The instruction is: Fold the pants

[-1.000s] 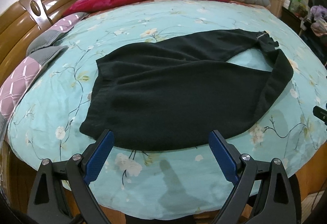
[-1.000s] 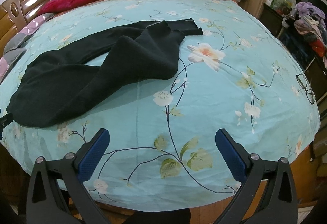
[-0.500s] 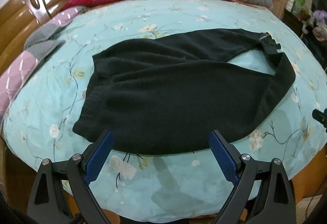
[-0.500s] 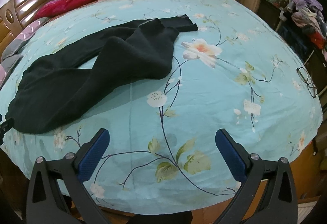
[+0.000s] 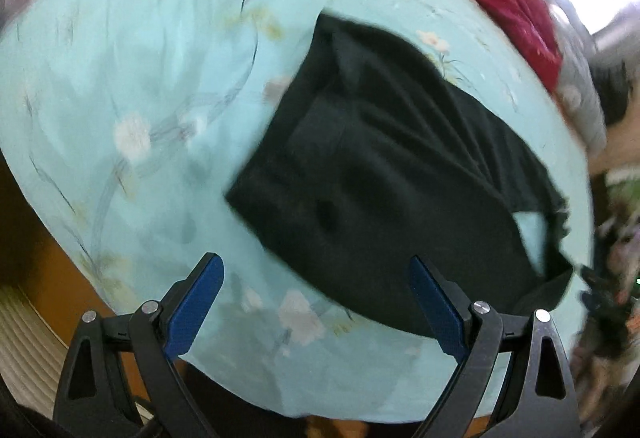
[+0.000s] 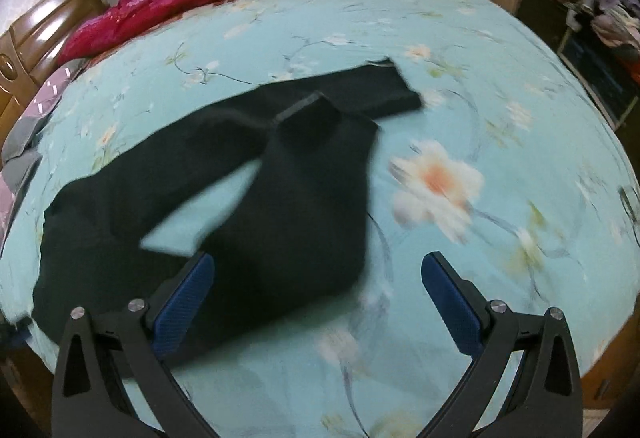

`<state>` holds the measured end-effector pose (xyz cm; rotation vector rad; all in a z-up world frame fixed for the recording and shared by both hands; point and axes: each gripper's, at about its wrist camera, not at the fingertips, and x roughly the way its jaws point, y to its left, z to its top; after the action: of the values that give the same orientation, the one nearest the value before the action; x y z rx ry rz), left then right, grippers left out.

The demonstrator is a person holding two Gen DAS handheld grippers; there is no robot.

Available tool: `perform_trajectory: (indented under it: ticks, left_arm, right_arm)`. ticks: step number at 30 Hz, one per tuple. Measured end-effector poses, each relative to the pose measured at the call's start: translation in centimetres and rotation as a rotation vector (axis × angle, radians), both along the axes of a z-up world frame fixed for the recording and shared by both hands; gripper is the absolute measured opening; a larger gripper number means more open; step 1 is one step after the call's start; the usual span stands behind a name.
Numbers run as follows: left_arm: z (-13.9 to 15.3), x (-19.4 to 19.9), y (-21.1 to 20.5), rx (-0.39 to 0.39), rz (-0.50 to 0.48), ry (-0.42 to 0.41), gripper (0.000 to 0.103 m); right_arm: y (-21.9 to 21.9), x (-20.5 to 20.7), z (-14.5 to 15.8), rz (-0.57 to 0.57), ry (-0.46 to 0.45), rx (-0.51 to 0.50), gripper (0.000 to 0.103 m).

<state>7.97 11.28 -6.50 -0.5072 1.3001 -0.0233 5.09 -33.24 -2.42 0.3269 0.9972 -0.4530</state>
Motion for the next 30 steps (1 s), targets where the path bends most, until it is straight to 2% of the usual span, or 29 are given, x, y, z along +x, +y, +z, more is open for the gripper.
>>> perform_trajectory:
  ticks: [4, 6, 8, 9, 10, 11, 12, 13, 14, 16, 19, 21, 22, 23, 24, 26, 27, 28, 30]
  left_arm:
    - [-3.3, 0.2, -0.9, -0.173, 0.021, 0.096, 0.094]
    - [-4.5, 0.6, -1.8, -0.183, 0.027, 0.124, 0.093]
    - [-4.8, 1.0, -2.4, -0.160, 0.029, 0.109, 0.093]
    - [-4.7, 1.2, -2.6, -0.157, 0.024, 0.100, 0.090]
    - [-4.5, 1.3, -2.8, -0.152, 0.022, 0.087, 0.085]
    - [-4.2, 1.4, -3.0, -0.143, 0.017, 0.072, 0.064]
    - [-3.8, 1.6, -3.1, -0.124, 0.006, 0.061, 0.039]
    - [-3.5, 1.7, -3.2, -0.114, -0.010, 0.051, 0.023]
    - [-3.2, 1.9, -3.2, -0.129, -0.022, 0.046, 0.011]
    - [-2.5, 1.8, -2.7, -0.175, -0.023, 0.035, 0.011]
    - [-2.2, 1.2, -2.6, -0.152, -0.039, 0.020, 0.011]
    - [-3.0, 0.9, -2.5, -0.142, -0.039, 0.052, 0.011]
    - [-3.3, 0.7, -2.3, -0.142, -0.035, 0.057, 0.011]
    - [-3.2, 0.4, -2.3, -0.138, -0.036, 0.050, 0.012]
    - [-3.1, 0.3, -2.2, -0.130, -0.042, 0.045, 0.013]
    - [-2.5, 0.0, -2.3, -0.113, -0.049, 0.042, 0.014]
    - [-2.2, -0.3, -2.1, -0.107, -0.050, 0.038, 0.014]
    - [-1.9, -0.6, -1.9, -0.100, -0.050, 0.035, 0.014]
    - [-1.3, -1.1, -1.5, -0.104, -0.050, 0.025, 0.014]
  right_arm:
    - [-0.2, 6.3, -2.0, -0.002, 0.091, 0.016, 0.103]
    - [-0.2, 8.2, -3.2, 0.002, 0.145, -0.001, 0.103]
    - [-0.3, 9.5, -4.6, 0.006, 0.227, -0.057, 0.102]
    - [-0.2, 9.6, -5.0, 0.023, 0.255, -0.094, 0.090]
    - [-0.3, 9.5, -5.2, 0.037, 0.275, -0.132, 0.065]
    - [-0.6, 9.0, -5.6, 0.059, 0.296, -0.146, 0.051]
    - [-1.2, 8.1, -6.0, 0.064, 0.312, -0.133, 0.020]
    - [-1.8, 7.2, -6.1, 0.054, 0.317, -0.126, 0.016]
    - [-2.6, 5.8, -5.9, 0.043, 0.297, -0.098, 0.016]
    - [-4.4, 1.6, -4.7, -0.020, 0.188, -0.013, 0.016]
    - [-6.6, -6.7, -3.3, -0.143, 0.008, 0.129, 0.016]
    - [-7.6, -11.8, -4.3, -0.220, -0.039, 0.225, 0.016]
    - [-8.0, -14.4, -5.4, -0.248, -0.065, 0.310, 0.018]
    - [-8.0, -16.1, -6.1, -0.268, -0.080, 0.361, 0.022]
    - [-8.0, -17.9, -6.8, -0.292, -0.091, 0.399, 0.031]
    - [-7.7, -20.8, -7.2, -0.327, -0.140, 0.432, 0.042]
    - [-7.5, -22.2, -6.9, -0.351, -0.169, 0.432, 0.051]
    - [-7.4, -23.2, -6.6, -0.382, -0.188, 0.417, 0.055]
    - [-7.7, -24.8, -5.8, -0.415, -0.227, 0.400, 0.057]
